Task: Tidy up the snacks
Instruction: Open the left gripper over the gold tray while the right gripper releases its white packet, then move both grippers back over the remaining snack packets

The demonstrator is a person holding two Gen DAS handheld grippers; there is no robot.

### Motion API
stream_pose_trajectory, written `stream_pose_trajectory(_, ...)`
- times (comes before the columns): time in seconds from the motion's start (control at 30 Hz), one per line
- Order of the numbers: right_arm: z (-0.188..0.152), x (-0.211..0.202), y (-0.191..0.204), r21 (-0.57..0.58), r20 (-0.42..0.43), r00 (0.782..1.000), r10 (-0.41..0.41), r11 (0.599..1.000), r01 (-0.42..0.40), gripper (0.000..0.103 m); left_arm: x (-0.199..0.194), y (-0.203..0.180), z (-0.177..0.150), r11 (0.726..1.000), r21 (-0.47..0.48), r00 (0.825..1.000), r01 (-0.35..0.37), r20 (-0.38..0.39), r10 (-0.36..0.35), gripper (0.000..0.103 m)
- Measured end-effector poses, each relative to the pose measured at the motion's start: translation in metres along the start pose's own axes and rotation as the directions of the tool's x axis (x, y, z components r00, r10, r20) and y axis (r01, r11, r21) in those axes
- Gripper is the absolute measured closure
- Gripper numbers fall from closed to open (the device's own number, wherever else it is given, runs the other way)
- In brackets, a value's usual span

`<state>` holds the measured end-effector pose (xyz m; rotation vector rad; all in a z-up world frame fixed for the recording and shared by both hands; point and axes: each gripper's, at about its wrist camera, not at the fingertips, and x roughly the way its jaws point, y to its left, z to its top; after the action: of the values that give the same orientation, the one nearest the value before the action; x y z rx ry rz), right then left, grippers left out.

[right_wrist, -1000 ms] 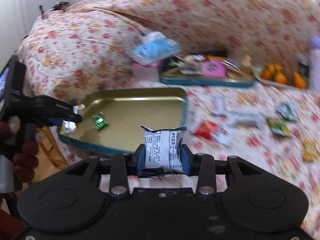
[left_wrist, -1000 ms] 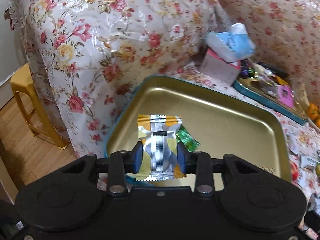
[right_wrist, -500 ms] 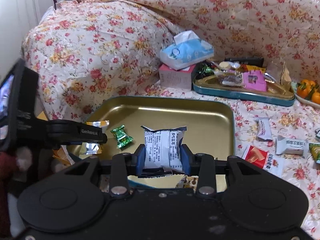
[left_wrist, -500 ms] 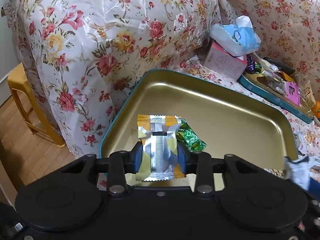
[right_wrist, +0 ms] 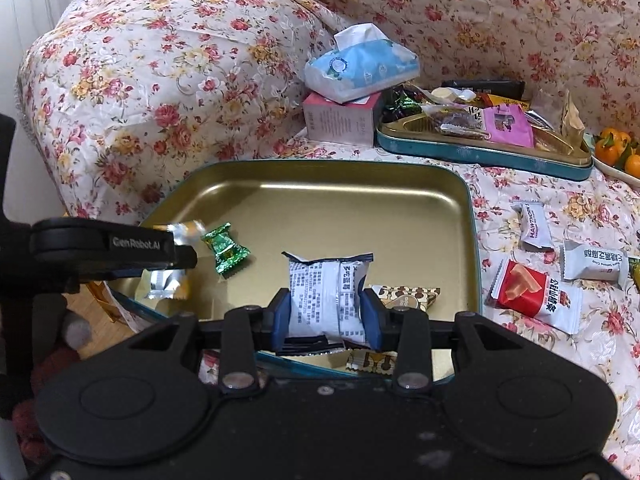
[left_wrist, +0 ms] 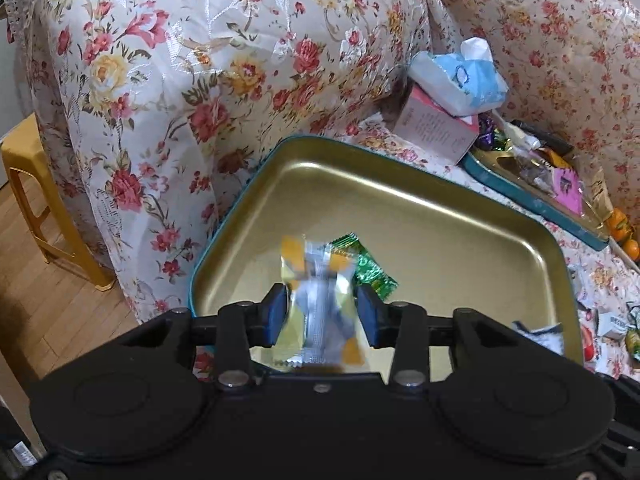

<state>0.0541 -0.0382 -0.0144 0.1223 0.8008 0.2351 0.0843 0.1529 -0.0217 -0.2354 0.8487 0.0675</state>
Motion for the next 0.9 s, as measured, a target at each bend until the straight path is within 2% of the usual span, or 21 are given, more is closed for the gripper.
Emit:
stream_pose_trajectory(0.33,-0.002,-0.01,-0.003,0.016,0.024,1.0,0.009,1.0,-0.01,0.063,-0.016,-0.008,-0.006,0.999,0.027,0.999,-0.028,0.022,0.027,0.054)
stream_pose_trajectory(0.5,-0.012,-0.027,-0.019,0.069,0.039,0.999,-0.005,0.998,0.002,0.063,-0.029,-0.027,-0.016,0.998,0.068,1.0,0.014,0.025,-0.016,0.054)
stream_pose_trajectory(0.73,-0.039,-0.065,-0.071,0.208,0.067,0.992,-0.103,0.974,0.087,0.063,-0.046,-0.084,-0.039,0.978,0.185,0.994,0.1,0.015,-0.104,0.054)
stream_pose_trajectory(0.9,-0.062,-0.094,-0.117,0.298,0.075,0.971,-0.228,0.934,0.196,0.063,-0.053,-0.131,-0.056,0.943,0.28,0.983,0.182,-0.019,-0.185,0.054)
